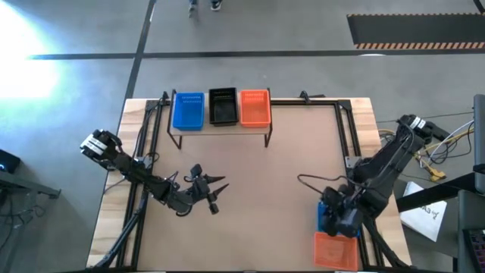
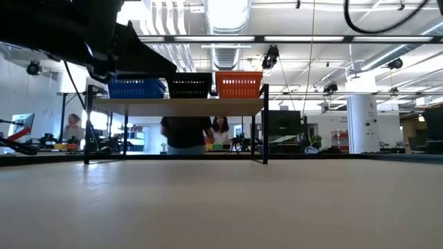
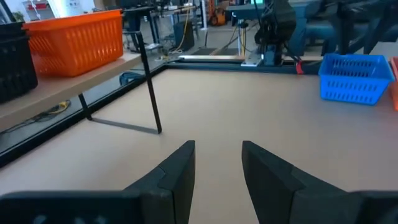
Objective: Stack baskets on shelf by color
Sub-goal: Stack the blue basket on top of the blue basket on the shelf
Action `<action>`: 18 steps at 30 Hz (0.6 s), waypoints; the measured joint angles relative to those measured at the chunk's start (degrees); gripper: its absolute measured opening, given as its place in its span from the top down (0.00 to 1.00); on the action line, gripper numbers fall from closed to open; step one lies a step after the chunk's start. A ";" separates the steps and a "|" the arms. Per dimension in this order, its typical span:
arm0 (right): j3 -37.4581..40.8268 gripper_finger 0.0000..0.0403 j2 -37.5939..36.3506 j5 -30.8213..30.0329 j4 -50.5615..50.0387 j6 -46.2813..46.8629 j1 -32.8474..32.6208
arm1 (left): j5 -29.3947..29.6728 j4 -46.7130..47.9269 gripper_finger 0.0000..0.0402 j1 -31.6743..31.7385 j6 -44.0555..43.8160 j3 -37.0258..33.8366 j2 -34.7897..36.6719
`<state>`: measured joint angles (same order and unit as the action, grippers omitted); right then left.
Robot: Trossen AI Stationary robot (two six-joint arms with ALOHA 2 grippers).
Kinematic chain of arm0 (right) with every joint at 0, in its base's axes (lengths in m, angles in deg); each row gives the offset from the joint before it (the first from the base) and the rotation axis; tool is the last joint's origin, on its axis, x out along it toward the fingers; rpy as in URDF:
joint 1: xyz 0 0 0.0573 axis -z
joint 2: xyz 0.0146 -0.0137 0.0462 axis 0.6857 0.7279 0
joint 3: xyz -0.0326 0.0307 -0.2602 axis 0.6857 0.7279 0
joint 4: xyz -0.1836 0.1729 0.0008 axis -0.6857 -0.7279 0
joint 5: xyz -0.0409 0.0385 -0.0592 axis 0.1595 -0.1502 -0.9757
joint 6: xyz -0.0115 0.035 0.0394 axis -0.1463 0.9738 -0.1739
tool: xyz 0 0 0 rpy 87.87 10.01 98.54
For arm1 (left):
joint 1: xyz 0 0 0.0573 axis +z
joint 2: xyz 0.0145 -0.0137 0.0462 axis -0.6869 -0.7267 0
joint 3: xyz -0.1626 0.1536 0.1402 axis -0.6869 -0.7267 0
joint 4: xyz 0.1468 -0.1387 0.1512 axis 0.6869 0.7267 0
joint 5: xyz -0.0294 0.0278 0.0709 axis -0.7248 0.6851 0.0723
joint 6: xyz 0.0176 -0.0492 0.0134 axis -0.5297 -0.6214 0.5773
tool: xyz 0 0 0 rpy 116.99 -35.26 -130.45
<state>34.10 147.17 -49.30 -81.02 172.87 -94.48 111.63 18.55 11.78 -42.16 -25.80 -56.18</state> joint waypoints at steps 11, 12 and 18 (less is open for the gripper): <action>3.69 0.35 5.45 -2.95 4.33 14.80 -0.40 | -0.15 0.13 0.71 0.10 0.02 0.00 0.00; 3.60 0.35 6.27 -2.91 4.46 15.51 -0.40 | -0.15 0.13 0.71 0.10 0.01 0.00 0.00; 3.55 0.43 11.55 -1.22 7.29 15.98 -0.35 | -0.31 0.14 0.71 0.10 0.02 0.00 0.00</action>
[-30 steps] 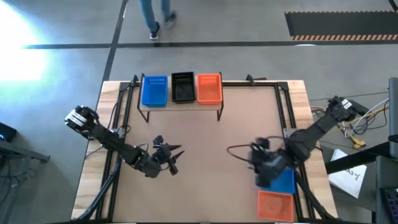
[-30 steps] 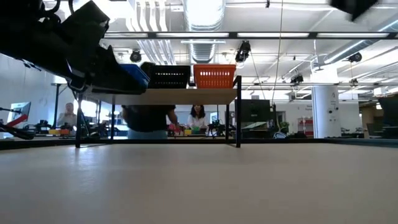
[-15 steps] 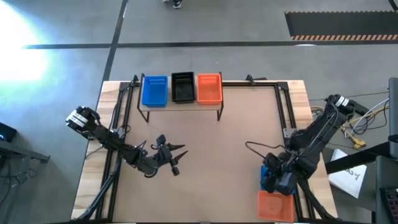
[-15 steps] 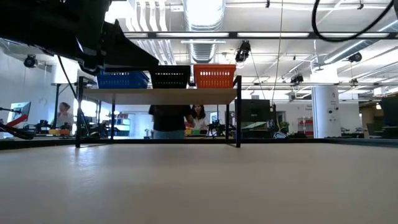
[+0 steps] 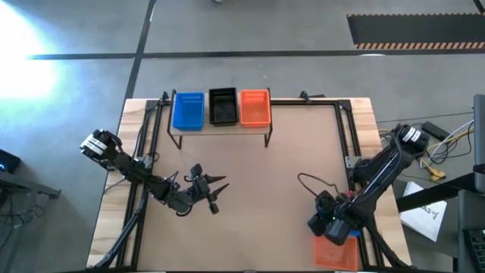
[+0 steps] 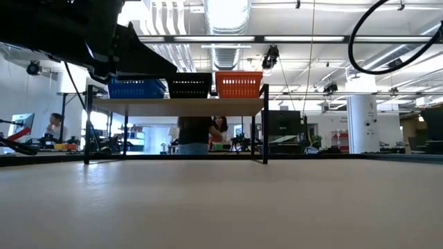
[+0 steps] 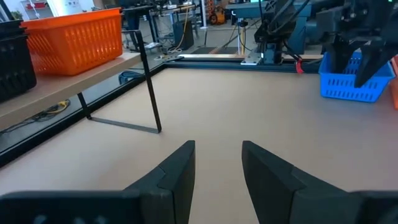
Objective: Stack baskets on shelf by color
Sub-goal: Stack the blue basket on top of the blue basket on the shelf
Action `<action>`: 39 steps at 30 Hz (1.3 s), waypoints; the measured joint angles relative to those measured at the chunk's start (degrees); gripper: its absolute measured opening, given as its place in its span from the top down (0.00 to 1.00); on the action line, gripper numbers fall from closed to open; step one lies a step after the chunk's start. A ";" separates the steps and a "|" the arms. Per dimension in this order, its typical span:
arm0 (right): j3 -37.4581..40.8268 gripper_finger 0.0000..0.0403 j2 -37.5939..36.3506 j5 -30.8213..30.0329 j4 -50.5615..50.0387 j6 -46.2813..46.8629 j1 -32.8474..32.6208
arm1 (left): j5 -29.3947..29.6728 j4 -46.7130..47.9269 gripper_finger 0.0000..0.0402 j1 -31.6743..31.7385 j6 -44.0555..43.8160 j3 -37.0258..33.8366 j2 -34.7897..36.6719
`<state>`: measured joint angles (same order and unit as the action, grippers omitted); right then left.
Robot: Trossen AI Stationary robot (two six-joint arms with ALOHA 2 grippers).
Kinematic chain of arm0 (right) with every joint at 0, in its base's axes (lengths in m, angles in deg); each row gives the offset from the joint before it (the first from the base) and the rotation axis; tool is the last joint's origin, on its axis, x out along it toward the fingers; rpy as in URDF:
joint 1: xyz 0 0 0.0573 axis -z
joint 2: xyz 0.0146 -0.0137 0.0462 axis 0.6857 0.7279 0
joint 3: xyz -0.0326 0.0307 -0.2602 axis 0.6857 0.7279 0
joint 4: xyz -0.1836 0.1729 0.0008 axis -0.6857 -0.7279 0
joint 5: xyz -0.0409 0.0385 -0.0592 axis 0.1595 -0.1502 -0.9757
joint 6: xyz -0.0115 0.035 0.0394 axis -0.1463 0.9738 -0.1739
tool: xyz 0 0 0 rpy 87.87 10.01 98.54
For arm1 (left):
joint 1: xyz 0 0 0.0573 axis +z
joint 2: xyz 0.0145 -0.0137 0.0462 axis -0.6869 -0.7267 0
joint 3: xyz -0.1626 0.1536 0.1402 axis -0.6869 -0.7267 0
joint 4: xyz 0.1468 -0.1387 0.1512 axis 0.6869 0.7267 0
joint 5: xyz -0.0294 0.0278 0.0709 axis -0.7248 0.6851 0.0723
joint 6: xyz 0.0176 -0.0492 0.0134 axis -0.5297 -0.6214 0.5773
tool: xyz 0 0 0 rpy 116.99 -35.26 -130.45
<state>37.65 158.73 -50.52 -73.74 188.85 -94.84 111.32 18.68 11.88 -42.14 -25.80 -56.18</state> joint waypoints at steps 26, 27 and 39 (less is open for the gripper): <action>-0.09 0.97 0.06 -4.57 29.39 -94.97 15.02 | -25.41 -0.44 0.71 5.24 18.37 9.56 0.02; -0.09 0.97 0.06 -4.57 29.85 -97.77 15.20 | -28.35 -0.49 0.71 5.81 20.00 10.39 0.02; -0.09 0.97 0.06 -4.59 32.93 -110.45 15.57 | -58.11 20.08 0.67 16.29 27.57 23.84 -2.65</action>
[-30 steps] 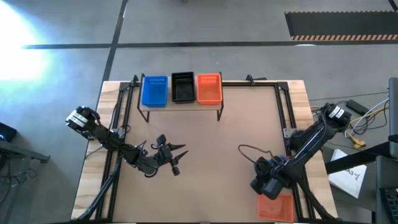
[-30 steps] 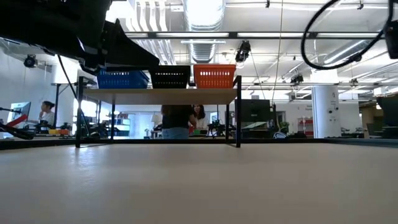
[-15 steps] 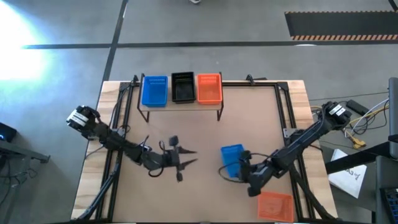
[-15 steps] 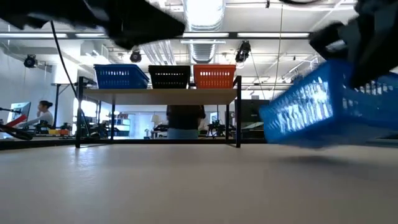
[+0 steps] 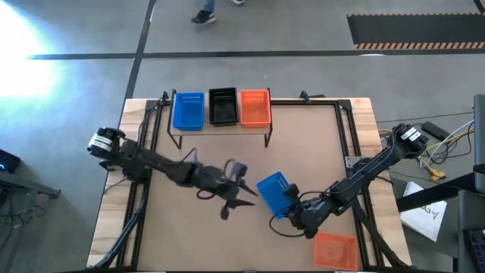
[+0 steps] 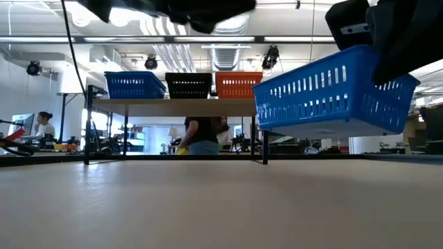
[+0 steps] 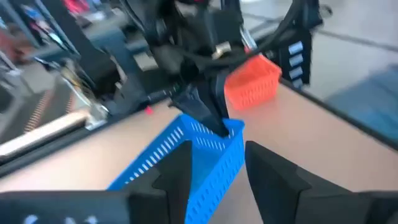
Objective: Stack baskets on shelf by color
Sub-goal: Stack the blue basket on top of the blue basket on the shelf
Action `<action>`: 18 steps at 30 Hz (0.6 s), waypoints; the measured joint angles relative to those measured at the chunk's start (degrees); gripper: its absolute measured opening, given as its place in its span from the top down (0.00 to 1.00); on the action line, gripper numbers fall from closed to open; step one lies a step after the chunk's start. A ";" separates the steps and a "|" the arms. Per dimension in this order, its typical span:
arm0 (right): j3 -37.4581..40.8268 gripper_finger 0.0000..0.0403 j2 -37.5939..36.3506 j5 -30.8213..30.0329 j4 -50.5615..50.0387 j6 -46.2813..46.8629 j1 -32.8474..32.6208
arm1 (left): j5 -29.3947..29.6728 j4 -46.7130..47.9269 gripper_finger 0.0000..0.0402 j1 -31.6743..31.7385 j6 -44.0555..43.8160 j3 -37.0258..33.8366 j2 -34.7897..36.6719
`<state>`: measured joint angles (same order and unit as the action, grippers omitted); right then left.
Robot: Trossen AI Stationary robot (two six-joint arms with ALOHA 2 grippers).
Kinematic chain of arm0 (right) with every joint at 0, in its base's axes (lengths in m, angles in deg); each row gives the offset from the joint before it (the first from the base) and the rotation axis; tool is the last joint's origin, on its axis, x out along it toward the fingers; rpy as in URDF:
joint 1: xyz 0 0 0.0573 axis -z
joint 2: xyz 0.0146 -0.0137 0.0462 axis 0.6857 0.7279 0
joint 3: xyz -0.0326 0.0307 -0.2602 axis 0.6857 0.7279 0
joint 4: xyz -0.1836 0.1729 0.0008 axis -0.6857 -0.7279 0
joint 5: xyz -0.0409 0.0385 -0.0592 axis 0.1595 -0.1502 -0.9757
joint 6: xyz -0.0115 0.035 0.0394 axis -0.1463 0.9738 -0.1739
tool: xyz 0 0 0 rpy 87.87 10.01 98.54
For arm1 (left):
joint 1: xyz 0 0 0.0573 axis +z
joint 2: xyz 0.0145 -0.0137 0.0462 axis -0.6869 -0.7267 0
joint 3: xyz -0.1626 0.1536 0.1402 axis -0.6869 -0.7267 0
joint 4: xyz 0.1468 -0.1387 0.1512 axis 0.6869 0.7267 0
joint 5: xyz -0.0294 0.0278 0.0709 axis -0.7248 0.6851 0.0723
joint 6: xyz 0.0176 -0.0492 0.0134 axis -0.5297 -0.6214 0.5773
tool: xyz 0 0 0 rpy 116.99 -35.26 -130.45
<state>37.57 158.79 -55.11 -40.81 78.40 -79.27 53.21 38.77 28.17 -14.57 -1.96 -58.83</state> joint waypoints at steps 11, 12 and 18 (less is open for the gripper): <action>0.00 0.97 0.31 -0.02 -0.02 -2.25 1.52 | -1.00 14.08 0.43 3.27 7.39 12.17 -12.36; 0.00 0.97 0.31 -0.03 0.02 -2.49 1.52 | 0.35 15.02 0.43 3.27 7.52 12.80 -13.07; 0.00 0.97 0.35 -0.46 0.20 -3.26 1.52 | 5.21 17.17 0.54 3.28 9.03 14.42 -15.26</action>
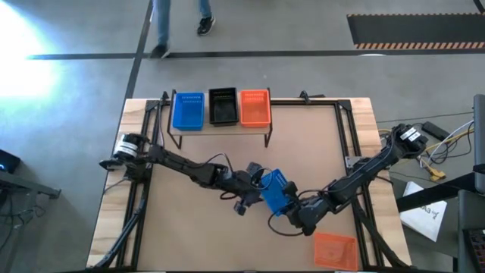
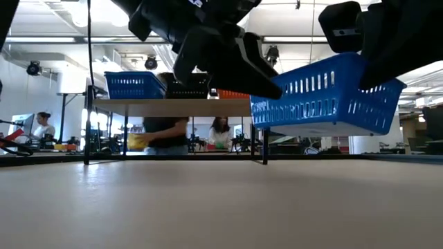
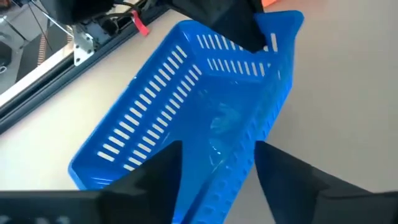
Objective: Stack baskets on shelf by color
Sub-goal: Stack the blue basket on top of the blue basket on the shelf
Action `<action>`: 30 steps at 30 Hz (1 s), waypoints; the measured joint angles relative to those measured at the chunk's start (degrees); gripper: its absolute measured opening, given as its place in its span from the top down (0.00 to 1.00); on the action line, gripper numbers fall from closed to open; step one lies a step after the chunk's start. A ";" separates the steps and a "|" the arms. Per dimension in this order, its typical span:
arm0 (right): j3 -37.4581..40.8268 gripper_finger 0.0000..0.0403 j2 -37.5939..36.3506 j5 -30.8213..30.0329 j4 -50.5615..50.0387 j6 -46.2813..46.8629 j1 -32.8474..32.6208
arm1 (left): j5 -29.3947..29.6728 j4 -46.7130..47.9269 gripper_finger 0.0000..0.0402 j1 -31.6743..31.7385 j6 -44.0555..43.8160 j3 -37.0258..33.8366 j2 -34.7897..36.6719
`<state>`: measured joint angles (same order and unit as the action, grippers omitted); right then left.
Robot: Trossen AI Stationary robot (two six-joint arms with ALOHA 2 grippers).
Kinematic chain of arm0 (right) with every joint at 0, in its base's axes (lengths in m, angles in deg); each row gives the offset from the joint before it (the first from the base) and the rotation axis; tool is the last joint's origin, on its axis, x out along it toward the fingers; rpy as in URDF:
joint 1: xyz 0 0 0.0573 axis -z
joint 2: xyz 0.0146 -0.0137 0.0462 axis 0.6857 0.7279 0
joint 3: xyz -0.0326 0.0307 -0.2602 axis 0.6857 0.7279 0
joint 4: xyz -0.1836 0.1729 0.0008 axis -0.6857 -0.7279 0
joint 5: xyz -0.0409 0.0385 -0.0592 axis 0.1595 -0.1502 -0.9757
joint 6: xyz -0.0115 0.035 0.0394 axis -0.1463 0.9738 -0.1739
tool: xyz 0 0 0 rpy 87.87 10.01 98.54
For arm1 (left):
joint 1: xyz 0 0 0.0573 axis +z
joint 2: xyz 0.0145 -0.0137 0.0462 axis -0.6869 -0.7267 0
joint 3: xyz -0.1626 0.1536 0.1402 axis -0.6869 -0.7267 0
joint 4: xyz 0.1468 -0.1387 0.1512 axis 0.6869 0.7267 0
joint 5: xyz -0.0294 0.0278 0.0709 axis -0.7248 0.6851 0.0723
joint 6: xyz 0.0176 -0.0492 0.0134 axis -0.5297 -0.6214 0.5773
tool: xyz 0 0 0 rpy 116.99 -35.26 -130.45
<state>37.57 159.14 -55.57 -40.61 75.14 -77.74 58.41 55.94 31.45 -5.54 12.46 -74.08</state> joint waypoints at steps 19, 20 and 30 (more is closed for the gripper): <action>0.11 0.86 2.83 0.42 5.75 -5.10 3.08 | -5.88 7.17 0.99 -0.46 -0.69 -0.34 -0.31; 0.11 0.83 3.27 0.33 6.91 -5.95 3.08 | -6.60 7.54 0.99 -0.53 -0.78 -0.34 -0.31; 0.11 0.52 2.96 -0.27 15.46 -15.49 3.12 | -8.37 8.95 1.00 -0.91 -4.71 -0.55 -0.31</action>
<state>37.68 162.10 -55.84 -25.15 59.65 -74.63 50.04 64.89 30.54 -10.24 11.91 -74.39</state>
